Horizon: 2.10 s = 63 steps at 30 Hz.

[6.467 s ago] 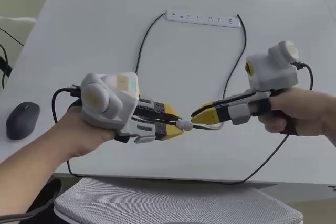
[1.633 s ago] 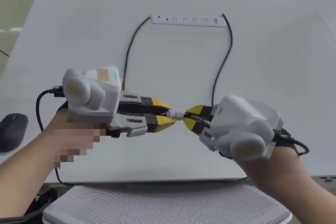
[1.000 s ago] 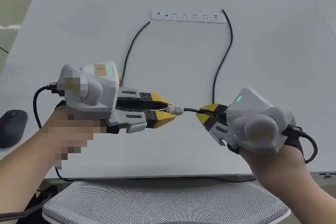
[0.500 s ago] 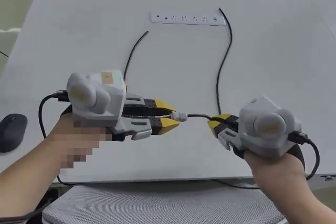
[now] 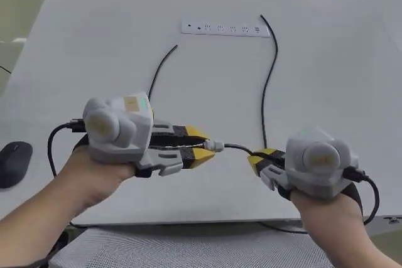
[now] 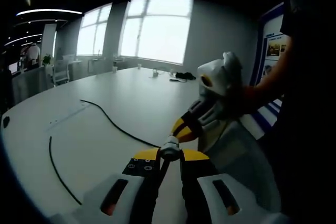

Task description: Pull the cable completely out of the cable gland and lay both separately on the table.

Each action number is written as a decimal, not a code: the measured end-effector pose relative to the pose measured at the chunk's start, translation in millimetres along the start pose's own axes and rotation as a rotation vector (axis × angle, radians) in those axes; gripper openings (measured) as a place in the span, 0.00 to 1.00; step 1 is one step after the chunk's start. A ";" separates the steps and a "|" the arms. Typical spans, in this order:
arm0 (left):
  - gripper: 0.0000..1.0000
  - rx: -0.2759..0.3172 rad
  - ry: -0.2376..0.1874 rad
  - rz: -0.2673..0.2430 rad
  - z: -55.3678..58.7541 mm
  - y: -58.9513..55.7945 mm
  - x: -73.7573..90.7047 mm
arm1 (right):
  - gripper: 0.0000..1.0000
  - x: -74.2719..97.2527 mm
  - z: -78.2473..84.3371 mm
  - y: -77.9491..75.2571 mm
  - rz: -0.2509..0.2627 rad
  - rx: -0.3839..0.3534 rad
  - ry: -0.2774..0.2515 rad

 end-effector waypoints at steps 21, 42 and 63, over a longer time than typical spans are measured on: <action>0.15 0.016 -0.008 0.016 -4.2 2.3 0.3 | 0.17 24.3 -40.1 35.3 0.022 0.406 -0.140; 0.15 0.013 0.010 0.028 -1.7 0.3 -6.7 | 0.01 24.8 -47.9 51.6 0.056 0.652 -0.197; 0.15 -0.007 0.004 0.006 -4.6 -3.8 -5.1 | 0.00 21.4 -33.2 27.1 0.062 0.444 -0.171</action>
Point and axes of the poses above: the centre of the closed fingertips' face, and the gripper's own axes: x roughly backward along the fingers, y roughly to its left, z roughly out of its underside, the point moved 7 cm from there along x, roughly backward along the fingers, and after that the axes turned 14 degrees about z, right-handed, at the moved point
